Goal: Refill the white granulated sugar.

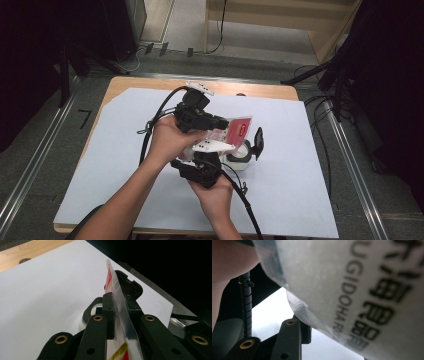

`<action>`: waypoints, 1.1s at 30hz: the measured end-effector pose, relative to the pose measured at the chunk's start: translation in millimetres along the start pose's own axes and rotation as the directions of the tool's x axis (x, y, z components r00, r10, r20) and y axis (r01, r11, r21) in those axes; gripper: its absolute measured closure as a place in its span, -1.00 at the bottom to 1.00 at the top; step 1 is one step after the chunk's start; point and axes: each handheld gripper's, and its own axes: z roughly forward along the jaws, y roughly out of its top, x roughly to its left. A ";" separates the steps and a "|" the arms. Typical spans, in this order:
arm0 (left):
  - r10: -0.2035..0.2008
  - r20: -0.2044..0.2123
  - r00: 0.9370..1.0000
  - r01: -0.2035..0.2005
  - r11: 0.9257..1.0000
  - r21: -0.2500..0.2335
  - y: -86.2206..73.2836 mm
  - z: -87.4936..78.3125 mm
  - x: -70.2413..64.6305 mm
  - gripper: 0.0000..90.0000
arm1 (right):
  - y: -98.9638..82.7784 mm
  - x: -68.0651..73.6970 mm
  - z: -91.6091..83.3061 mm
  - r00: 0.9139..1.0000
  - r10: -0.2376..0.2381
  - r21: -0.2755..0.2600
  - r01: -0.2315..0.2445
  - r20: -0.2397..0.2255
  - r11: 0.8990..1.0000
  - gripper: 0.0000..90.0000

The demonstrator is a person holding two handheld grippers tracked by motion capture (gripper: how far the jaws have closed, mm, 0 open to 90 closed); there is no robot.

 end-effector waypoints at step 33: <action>0.010 0.004 1.000 -0.010 1.000 -0.010 1.7 -1.9 -1.9 0.83 | 1.1 3.5 -1.2 0.999 -0.023 -0.008 0.023 0.022 1.000 0.42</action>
